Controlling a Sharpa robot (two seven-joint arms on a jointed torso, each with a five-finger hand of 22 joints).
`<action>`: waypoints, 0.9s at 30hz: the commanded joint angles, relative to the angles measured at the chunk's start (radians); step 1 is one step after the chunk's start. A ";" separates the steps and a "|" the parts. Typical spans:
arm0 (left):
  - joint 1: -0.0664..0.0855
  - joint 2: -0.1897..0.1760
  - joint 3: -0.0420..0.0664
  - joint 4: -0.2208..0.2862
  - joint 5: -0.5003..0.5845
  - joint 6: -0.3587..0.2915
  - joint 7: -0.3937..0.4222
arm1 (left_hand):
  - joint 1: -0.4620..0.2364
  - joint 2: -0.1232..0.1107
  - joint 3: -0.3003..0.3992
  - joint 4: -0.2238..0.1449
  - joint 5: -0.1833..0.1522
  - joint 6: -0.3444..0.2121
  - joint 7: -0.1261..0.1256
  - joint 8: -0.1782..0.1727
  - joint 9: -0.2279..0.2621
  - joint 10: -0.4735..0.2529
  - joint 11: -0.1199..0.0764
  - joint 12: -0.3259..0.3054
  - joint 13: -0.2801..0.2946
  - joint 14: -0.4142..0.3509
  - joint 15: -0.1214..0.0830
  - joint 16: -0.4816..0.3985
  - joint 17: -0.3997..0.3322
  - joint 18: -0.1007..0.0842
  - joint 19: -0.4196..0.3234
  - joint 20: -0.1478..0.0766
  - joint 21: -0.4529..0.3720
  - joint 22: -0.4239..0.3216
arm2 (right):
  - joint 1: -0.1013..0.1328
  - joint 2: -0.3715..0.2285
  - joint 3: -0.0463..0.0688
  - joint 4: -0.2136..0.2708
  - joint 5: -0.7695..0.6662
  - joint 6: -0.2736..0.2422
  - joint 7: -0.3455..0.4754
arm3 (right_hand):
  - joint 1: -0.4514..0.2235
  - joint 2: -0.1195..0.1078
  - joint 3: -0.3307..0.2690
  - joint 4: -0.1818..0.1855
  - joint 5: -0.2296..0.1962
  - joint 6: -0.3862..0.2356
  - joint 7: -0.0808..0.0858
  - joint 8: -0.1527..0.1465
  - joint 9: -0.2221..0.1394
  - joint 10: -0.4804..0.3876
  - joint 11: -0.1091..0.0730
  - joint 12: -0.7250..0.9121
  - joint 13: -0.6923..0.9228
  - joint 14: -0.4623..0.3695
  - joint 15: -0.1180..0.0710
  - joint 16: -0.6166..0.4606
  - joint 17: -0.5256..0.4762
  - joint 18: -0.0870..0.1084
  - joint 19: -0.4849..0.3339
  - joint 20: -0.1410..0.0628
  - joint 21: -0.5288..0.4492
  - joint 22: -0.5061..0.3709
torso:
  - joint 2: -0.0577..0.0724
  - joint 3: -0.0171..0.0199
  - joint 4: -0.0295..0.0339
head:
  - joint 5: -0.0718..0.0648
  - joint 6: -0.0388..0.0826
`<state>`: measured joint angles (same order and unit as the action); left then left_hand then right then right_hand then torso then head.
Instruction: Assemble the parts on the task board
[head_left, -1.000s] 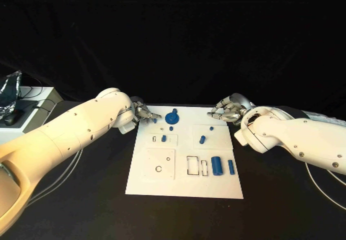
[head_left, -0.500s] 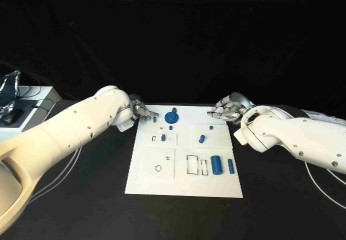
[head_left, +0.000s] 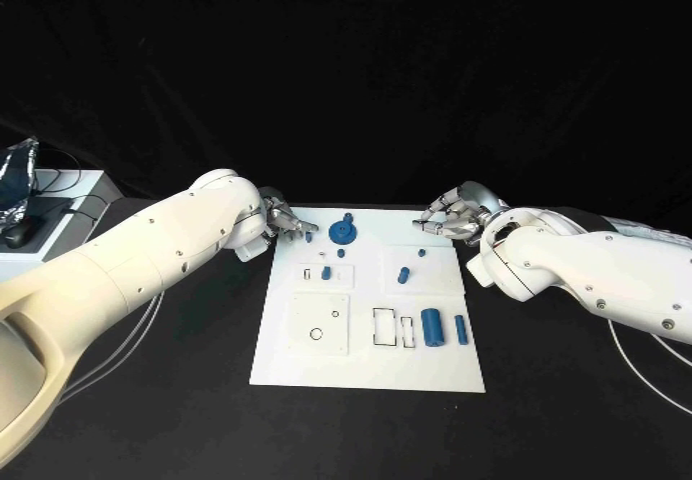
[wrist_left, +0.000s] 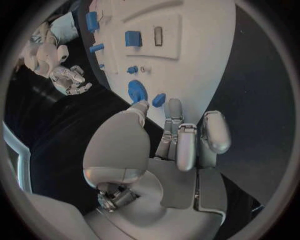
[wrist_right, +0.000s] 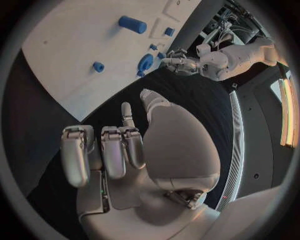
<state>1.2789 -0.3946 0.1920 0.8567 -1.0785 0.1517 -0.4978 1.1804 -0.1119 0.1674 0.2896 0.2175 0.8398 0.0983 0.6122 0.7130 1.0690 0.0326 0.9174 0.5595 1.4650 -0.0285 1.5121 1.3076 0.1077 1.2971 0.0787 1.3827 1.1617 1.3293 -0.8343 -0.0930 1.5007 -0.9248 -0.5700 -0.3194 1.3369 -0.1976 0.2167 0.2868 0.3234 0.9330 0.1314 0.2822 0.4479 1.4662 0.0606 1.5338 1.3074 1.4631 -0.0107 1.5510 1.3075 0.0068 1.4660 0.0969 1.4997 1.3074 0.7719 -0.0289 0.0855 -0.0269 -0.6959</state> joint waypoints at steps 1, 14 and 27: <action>0.003 0.003 0.000 0.001 0.004 0.022 0.011 | 0.013 -0.003 0.007 0.002 0.002 -0.005 -0.002 0.005 0.002 -0.002 -0.008 0.006 -0.001 0.058 -0.006 0.007 0.104 -0.019 0.002 -0.004 0.006 0.002 | 0.000 0.001 0.001 0.001 -0.015 0.002 0.004 | -0.008 0.004 -0.005 0.002 0.006 -0.006 0.002 0.006 0.001 0.068 -0.007 -0.002 0.230 0.088 -0.007 -0.005 0.181 0.012 0.070 -0.010 -0.003 0.210 | -0.001 -0.0002 0.0007 | 0.002 -0.002; 0.003 0.003 -0.001 0.002 0.023 0.032 0.023 | 0.136 -0.012 0.193 0.002 0.003 0.001 -0.010 -0.007 0.023 -0.008 -0.017 0.000 -0.019 0.058 -0.013 0.008 0.107 -0.019 -0.001 -0.009 0.010 0.009 | 0.000 0.003 0.001 0.000 -0.016 0.003 0.000 | -0.008 0.004 -0.005 0.002 0.006 -0.006 0.002 0.006 0.001 0.068 -0.007 -0.002 0.230 0.088 -0.007 -0.005 0.181 0.012 0.070 -0.010 -0.003 0.210 | -0.001 0.0001 -0.0005 | 0.002 -0.004; 0.003 0.002 -0.003 -0.001 0.034 0.042 0.034 | 0.148 -0.033 0.308 -0.003 0.001 0.005 -0.012 -0.011 0.036 -0.004 -0.018 -0.003 -0.027 0.058 -0.014 0.009 0.109 -0.019 -0.006 -0.009 0.008 0.008 | 0.000 0.005 0.001 -0.002 -0.016 0.005 -0.001 | -0.007 0.005 -0.005 0.001 0.006 -0.007 0.002 0.007 0.003 0.068 -0.007 -0.002 0.230 0.088 -0.007 -0.006 0.180 0.012 0.070 -0.010 -0.003 0.210 | -0.001 0.0006 -0.0002 | 0.005 -0.005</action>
<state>1.2813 -0.3945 0.1897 0.8557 -1.0571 0.1732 -0.4795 1.3237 -0.1372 0.4699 0.2881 0.2156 0.8398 0.0910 0.6052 0.7465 1.0636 0.0194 0.9174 0.5332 1.4650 -0.0357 1.5161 1.3075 0.1077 1.2924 0.0740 1.3873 1.1709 1.3296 -0.8302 -0.0928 1.4985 -0.9300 -0.5698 -0.3221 1.3369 -0.1976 0.2167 0.2868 0.3233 0.9331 0.1314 0.2861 0.4503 1.4662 0.0606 1.5338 1.3080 1.4631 -0.0107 1.5510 1.3075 0.0068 1.4660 0.0969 1.4997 1.3081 0.7710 -0.0285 0.0849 -0.0224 -0.6999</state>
